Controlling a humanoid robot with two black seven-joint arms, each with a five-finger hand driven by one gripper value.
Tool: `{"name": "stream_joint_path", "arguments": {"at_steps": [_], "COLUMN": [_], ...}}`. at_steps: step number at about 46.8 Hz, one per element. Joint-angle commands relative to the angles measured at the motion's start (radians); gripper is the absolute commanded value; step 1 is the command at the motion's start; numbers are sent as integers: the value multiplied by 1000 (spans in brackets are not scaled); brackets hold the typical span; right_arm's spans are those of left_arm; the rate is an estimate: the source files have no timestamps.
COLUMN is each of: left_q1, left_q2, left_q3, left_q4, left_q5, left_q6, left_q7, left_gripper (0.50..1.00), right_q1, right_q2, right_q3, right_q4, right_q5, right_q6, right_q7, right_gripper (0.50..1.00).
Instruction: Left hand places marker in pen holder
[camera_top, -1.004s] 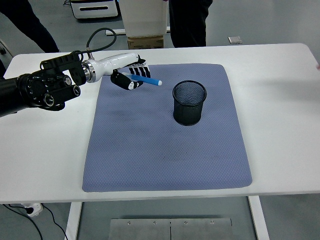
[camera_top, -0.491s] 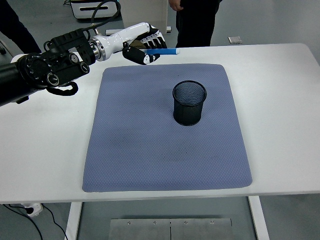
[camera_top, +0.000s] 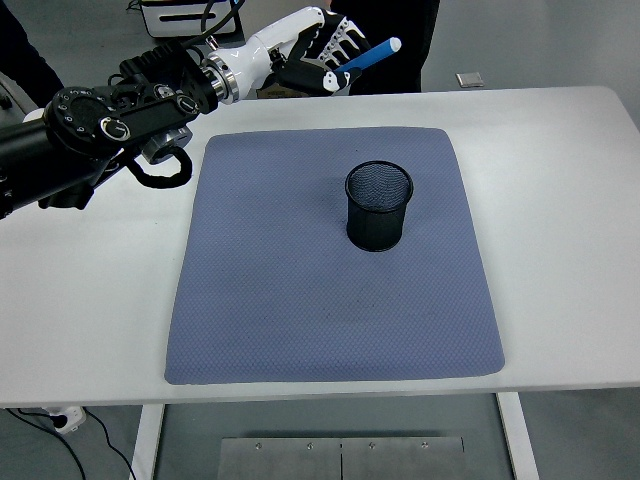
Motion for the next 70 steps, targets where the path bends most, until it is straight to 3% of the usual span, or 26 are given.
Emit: {"name": "stream_joint_path", "arguments": {"at_steps": [1,15,40,70], "left_q1": [5,36,155,214], "left_q2": [-9,-29,-110,-113], "left_q3": [-2,-26,-82,-82], "left_q4": [-4,-93,-112,-112], "left_q5": [-47,-191,-193,-190], "left_q6": [-16,-24,-24,-24], "left_q7": [2,14,14,9], "left_gripper": [500,500,500,500], "right_q1": [0,0,0,0], "right_q2": [0,0,0,0], "right_q3": [0,0,0,0], "right_q4": [0,0,0,0], "right_q5": [0,0,0,0], "right_q6": [0,0,0,0], "right_q7": [0,0,0,0], "right_gripper": [1000,1000,1000,1000]}}
